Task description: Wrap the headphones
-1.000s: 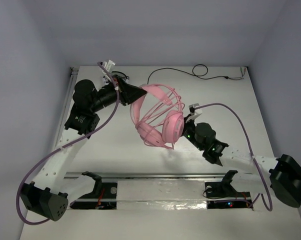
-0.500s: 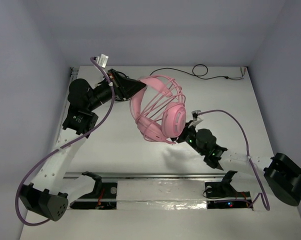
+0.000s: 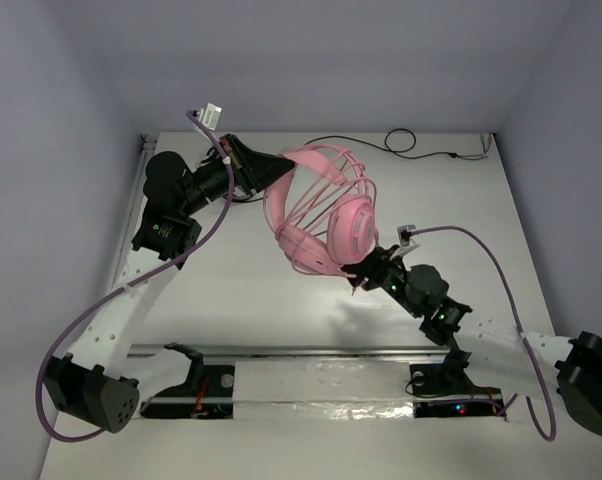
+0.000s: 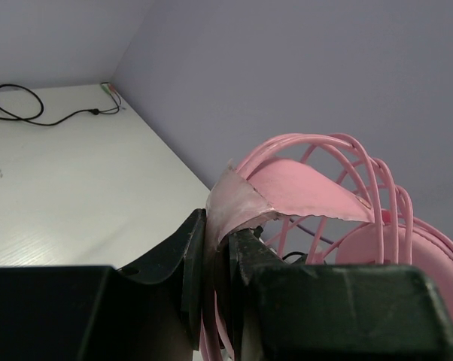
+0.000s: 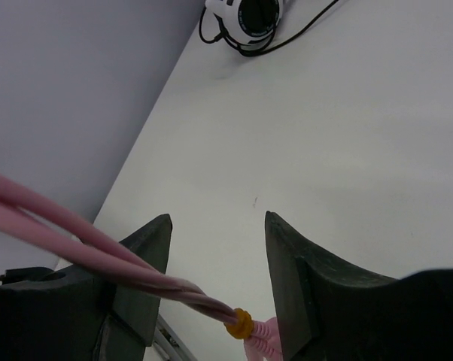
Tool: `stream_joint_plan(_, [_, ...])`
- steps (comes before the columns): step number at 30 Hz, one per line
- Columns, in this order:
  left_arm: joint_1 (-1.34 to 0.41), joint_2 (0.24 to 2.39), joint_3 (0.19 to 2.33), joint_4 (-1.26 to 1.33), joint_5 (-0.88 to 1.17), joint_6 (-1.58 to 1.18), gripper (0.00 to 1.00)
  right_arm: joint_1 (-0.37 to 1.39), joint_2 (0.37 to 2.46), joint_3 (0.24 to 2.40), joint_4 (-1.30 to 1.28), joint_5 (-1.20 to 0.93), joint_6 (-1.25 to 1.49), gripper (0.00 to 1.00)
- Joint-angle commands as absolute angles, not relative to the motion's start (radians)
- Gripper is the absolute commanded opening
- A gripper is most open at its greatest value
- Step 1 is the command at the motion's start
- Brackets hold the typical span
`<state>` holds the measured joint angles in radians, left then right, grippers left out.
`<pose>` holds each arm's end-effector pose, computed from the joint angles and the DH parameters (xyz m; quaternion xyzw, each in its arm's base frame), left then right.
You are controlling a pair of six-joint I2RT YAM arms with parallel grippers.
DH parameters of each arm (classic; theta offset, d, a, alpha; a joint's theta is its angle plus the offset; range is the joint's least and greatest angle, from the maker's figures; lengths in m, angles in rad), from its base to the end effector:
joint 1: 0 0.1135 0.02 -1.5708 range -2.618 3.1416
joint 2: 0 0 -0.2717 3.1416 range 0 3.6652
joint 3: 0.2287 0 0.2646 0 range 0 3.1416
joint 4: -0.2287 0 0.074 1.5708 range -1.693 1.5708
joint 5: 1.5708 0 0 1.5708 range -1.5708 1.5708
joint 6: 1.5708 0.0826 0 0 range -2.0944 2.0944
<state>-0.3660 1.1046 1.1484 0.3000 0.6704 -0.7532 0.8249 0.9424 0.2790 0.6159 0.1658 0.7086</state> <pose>0.2462 -0.1493 0.4742 0.1593 0.5853 -0.5704 0.5538 0.1834 0.1785 0.2145 0.0151 0.7233 0.4340 0.5369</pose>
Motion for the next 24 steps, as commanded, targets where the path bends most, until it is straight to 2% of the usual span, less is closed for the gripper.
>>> stream_joint_plan(1, [-0.362, 1.078, 1.192, 0.408, 0.646, -0.822, 0.0, 0.819, 0.914, 0.278, 0.598, 0.183, 0.706, 0.59])
stream_joint_plan(11, [-0.362, 1.058, 1.215, 0.367, 0.519, -0.776, 0.0, 0.819, 0.877, 0.244, 0.587, 0.202, 0.727, 0.57])
stream_joint_plan(19, [-0.362, 1.06, 1.177, 0.41, 0.525, -0.821, 0.0, 0.819, 0.988, 0.281, 0.667, 0.158, 0.71, 0.29])
stream_joint_plan(21, [-0.362, 1.058, 1.167, 0.414, 0.526, -0.828, 0.0, 0.819, 1.012, 0.294, 0.689, 0.155, 0.706, 0.31])
stream_joint_plan(22, [-0.362, 1.058, 1.166, 0.425, 0.526, -0.836, 0.0, 0.819, 1.032, 0.301, 0.687, 0.159, 0.697, 0.37])
stream_joint_plan(24, [-0.362, 1.061, 1.167, 0.423, 0.529, -0.836, 0.0, 0.819, 1.046, 0.316, 0.678, 0.164, 0.686, 0.41])
